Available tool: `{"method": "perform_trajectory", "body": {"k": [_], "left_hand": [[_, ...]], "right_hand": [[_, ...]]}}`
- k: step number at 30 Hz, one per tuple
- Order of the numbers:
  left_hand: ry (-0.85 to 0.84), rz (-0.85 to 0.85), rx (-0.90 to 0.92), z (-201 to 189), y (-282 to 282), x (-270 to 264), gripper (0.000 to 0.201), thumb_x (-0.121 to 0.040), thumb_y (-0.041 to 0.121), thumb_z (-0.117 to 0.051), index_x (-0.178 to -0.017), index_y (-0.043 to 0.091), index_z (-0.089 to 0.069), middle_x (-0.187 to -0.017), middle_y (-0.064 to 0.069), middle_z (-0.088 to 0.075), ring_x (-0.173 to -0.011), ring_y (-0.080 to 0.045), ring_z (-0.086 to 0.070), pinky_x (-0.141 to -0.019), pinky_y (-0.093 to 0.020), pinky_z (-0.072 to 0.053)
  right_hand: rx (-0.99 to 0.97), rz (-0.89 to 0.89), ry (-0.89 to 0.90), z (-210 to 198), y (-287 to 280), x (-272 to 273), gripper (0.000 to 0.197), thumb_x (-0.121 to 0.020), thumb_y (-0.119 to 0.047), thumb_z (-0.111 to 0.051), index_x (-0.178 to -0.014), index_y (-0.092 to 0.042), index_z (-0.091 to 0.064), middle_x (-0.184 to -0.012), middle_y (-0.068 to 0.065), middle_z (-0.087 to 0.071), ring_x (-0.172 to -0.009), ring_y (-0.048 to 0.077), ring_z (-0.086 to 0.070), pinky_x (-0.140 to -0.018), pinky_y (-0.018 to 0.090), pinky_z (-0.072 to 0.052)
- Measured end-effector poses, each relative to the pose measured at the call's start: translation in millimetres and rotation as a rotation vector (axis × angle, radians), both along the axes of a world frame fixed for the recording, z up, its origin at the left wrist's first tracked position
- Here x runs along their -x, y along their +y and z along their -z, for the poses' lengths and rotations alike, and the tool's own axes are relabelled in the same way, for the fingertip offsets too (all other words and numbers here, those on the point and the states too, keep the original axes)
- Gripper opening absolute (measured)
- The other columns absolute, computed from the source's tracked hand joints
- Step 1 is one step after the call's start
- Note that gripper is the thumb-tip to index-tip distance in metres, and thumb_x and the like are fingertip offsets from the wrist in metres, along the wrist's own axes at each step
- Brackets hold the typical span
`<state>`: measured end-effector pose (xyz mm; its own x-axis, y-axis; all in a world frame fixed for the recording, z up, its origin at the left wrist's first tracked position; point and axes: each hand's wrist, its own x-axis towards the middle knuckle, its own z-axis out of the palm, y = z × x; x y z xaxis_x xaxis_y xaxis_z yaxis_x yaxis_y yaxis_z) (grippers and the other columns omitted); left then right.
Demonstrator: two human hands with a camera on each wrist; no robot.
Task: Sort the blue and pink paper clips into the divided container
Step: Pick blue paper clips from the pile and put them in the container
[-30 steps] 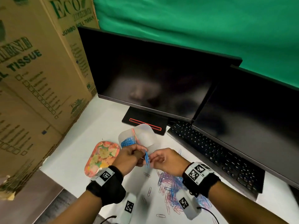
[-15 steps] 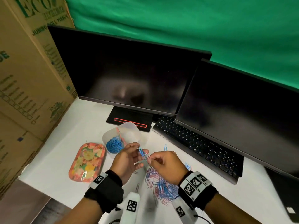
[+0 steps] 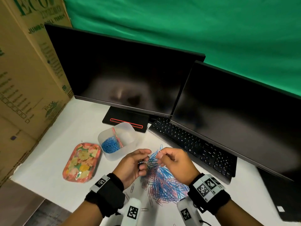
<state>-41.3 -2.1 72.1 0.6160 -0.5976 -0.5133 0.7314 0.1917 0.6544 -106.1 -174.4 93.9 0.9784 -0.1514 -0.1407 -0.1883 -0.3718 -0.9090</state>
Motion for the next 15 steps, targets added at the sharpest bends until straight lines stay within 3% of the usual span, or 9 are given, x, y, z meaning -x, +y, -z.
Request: {"method": "perform_trajectory", "body": {"k": [2, 4, 7, 9, 12, 15], "left_hand": [[-0.099, 0.070, -0.046, -2.0, 0.4, 2.7, 0.019, -0.092, 0.004, -0.050, -0.104, 0.002, -0.064, -0.077, -0.005, -0.049, -0.051, -0.010, -0.029, -0.046, -0.022, -0.022], [-0.213, 0.132, -0.095, -4.0, -1.3, 5.9, 0.021, -0.094, 0.007, -0.052, -0.108, 0.003, -0.066, -0.081, -0.009, -0.050, -0.052, -0.010, -0.026, -0.047, -0.020, -0.022], [-0.346, 0.180, -0.131, -6.5, -7.9, 9.4, 0.022, -0.096, 0.013, -0.053, -0.110, 0.020, -0.069, -0.082, -0.011, -0.041, -0.053, -0.010, -0.024, -0.049, -0.023, -0.023], [-0.371, 0.174, -0.136, -9.3, -12.0, 11.0, 0.022, -0.096, 0.016, -0.053, -0.110, 0.025, -0.068, -0.073, -0.005, -0.041, -0.054, -0.010, -0.024, -0.052, -0.026, -0.022], [-0.353, 0.178, -0.085, -15.3, -15.0, 13.2, 0.016, -0.096, 0.017, -0.053, -0.105, 0.016, -0.067, -0.068, -0.004, -0.032, -0.058, -0.018, -0.016, -0.056, -0.032, -0.014], [-0.364, 0.174, -0.054, -21.6, -15.5, 15.9, 0.010, -0.095, 0.015, -0.055, -0.100, 0.010, -0.063, -0.066, -0.006, -0.024, -0.059, -0.022, -0.012, -0.056, -0.033, -0.014]], "right_hand": [[-0.028, -0.003, 0.001, -2.7, -4.0, 1.6, 0.017, -0.090, -0.019, -0.058, -0.079, -0.024, -0.070, -0.076, 0.006, -0.073, -0.076, 0.029, -0.067, -0.079, 0.046, -0.056], [-0.082, -0.017, 0.005, -5.5, -7.2, 3.6, 0.017, -0.090, -0.018, -0.058, -0.079, -0.020, -0.070, -0.076, 0.006, -0.073, -0.072, 0.021, -0.066, -0.077, 0.040, -0.056], [-0.163, -0.064, 0.004, -13.9, -8.4, 6.8, 0.020, -0.088, -0.018, -0.056, -0.075, -0.020, -0.070, -0.076, 0.005, -0.071, -0.072, 0.015, -0.063, -0.069, 0.025, -0.049], [-0.192, -0.095, -0.003, -18.9, -9.3, 8.1, 0.019, -0.087, -0.018, -0.054, -0.076, -0.014, -0.069, -0.076, 0.005, -0.070, -0.073, 0.016, -0.062, -0.068, 0.027, -0.048], [-0.222, -0.108, -0.016, -22.9, -12.9, 10.8, 0.022, -0.088, -0.018, -0.053, -0.079, -0.004, -0.068, -0.078, 0.008, -0.071, -0.073, 0.018, -0.063, -0.069, 0.035, -0.048], [-0.262, -0.110, -0.043, -28.2, -16.0, 14.1, 0.026, -0.089, -0.018, -0.052, -0.080, 0.000, -0.067, -0.077, 0.011, -0.071, -0.072, 0.019, -0.062, -0.069, 0.033, -0.049]]}}
